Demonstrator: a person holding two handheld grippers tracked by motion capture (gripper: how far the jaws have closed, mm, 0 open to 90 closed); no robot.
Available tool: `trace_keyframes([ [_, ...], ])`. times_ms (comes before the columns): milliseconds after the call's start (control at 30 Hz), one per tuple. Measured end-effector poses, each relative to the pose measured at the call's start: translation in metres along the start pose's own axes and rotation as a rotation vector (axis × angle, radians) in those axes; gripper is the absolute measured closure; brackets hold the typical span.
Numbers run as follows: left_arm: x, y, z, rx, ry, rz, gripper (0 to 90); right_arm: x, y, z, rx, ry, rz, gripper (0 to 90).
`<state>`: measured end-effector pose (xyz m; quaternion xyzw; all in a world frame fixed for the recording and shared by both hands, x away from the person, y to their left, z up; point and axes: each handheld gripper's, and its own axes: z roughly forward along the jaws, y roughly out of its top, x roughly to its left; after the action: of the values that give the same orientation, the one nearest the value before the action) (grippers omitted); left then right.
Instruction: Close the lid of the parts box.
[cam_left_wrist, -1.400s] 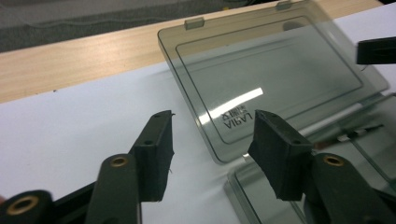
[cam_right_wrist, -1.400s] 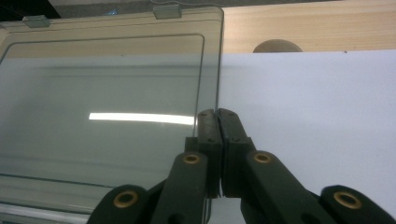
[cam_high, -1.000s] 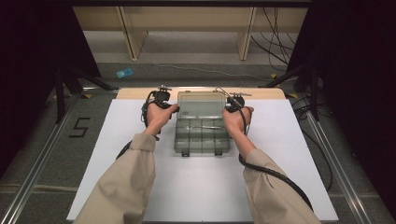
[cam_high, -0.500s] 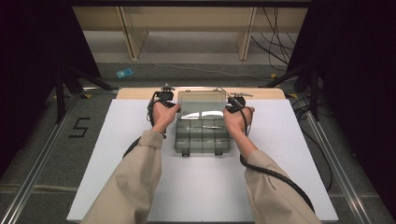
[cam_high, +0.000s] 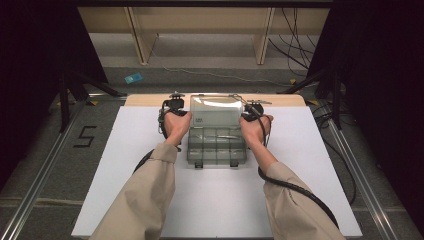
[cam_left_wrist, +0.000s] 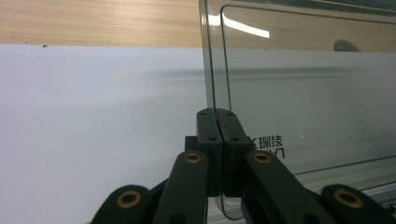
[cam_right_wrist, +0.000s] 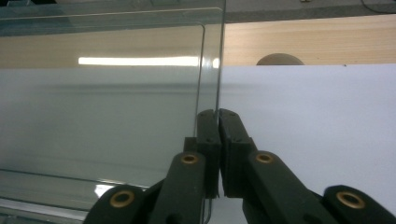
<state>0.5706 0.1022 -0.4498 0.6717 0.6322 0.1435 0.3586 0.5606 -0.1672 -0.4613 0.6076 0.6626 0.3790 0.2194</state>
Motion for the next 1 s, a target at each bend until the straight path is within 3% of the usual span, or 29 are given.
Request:
trace_keyframes([
  [33,0.000,0.000,0.000,-0.004,0.003,0.000,89.1,-0.002,0.001,0.000,-0.003,0.000,-0.022,84.6],
  [67,0.001,-0.001,-0.001,-0.004,0.002,0.002,89.1,-0.001,0.002,-0.001,0.000,0.008,0.008,83.0],
  [233,0.000,-0.002,-0.002,-0.013,0.006,0.011,89.1,-0.010,0.016,0.001,-0.027,0.029,-0.007,71.9],
  [267,-0.001,-0.002,-0.001,-0.026,0.008,-0.001,89.2,-0.009,0.020,0.000,-0.014,0.041,0.031,70.3],
  [300,-0.001,-0.002,-0.001,-0.026,0.006,0.001,89.2,-0.012,0.023,0.002,-0.028,0.050,-0.012,68.7],
  [333,0.000,-0.002,-0.002,-0.020,0.002,0.011,89.2,-0.011,0.027,0.003,-0.023,0.046,0.018,67.5],
  [500,0.002,-0.004,-0.003,-0.018,0.000,0.013,89.3,-0.011,0.036,0.014,-0.008,0.065,0.004,65.1],
  [533,0.002,-0.004,-0.004,-0.021,-0.003,0.013,89.3,-0.011,0.037,0.017,-0.010,0.054,-0.009,65.1],
  [667,0.001,-0.003,-0.005,-0.033,-0.008,0.014,89.3,-0.005,0.040,0.019,0.026,0.051,0.047,66.3],
  [700,0.002,-0.003,-0.006,-0.027,-0.015,0.025,89.4,-0.008,0.041,0.020,-0.001,0.070,0.008,67.7],
  [800,0.001,-0.003,-0.007,-0.032,-0.019,0.026,89.5,-0.006,0.044,0.019,-0.006,0.070,0.021,73.0],
  [867,0.002,-0.003,-0.008,-0.034,-0.022,0.033,89.6,-0.008,0.045,0.019,-0.017,0.067,-0.008,76.5],
  [900,0.002,-0.003,-0.008,-0.034,-0.021,0.026,89.6,-0.007,0.046,0.016,0.010,0.062,0.027,80.3],
  [933,0.002,-0.003,-0.009,-0.034,-0.023,0.027,89.7,-0.009,0.047,0.017,-0.006,0.068,0.002,82.8],
  [1000,0.002,-0.003,-0.009,-0.037,-0.026,0.031,89.7,-0.009,0.048,0.014,0.023,0.051,0.042,86.6],
])
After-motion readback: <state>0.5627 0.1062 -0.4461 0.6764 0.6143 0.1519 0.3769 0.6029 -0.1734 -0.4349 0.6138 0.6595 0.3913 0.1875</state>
